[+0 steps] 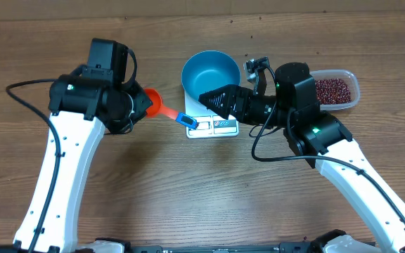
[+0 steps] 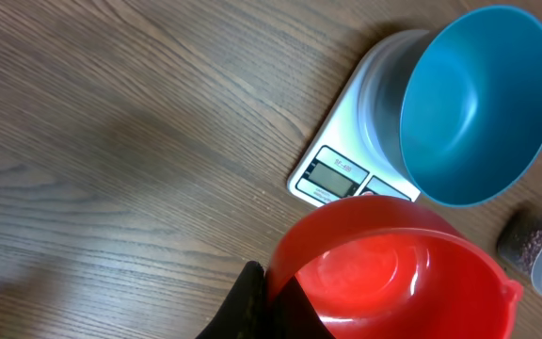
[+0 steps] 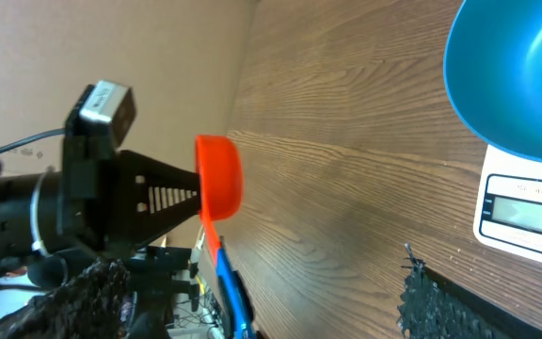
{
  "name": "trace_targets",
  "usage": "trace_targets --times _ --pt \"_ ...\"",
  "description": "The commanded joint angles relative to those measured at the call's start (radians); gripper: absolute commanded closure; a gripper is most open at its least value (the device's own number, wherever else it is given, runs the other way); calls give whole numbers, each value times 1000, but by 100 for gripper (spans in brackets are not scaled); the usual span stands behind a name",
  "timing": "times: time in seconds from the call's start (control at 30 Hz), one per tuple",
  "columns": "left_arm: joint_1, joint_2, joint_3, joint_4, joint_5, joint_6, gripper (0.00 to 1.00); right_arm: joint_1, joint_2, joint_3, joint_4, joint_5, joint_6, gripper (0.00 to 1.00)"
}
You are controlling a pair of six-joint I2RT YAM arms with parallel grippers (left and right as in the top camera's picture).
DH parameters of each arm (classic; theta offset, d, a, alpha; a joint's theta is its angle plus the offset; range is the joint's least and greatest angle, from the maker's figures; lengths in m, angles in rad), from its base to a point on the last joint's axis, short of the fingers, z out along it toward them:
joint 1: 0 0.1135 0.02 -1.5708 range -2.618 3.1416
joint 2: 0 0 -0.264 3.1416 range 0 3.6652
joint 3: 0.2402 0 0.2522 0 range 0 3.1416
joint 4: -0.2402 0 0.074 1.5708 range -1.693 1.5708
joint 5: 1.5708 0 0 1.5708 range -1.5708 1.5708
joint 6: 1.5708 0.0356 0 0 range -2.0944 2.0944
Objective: Scoop item into bowl and weigh 150g on scale
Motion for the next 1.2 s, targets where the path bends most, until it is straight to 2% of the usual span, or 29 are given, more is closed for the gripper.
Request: trace_targets --times 0.0,0.2,0.53,0.73,0.93,1.17 --pt "-7 -67 -4 -8 -53 -33 96 5 -4 26 2 -9 2 5" --pt "-8 -81 -24 1 -53 -97 95 5 -4 26 3 -8 3 6" --pt "-8 -81 -181 158 19 -186 95 16 -4 26 11 -3 3 6" --pt "-8 -81 -186 184 60 -257 95 50 -3 26 15 63 30 10" --pt "-8 -81 -186 219 151 -268 95 72 10 26 35 70 52 26" --pt "-8 -81 -186 226 227 -269 96 113 13 26 79 71 51 50"
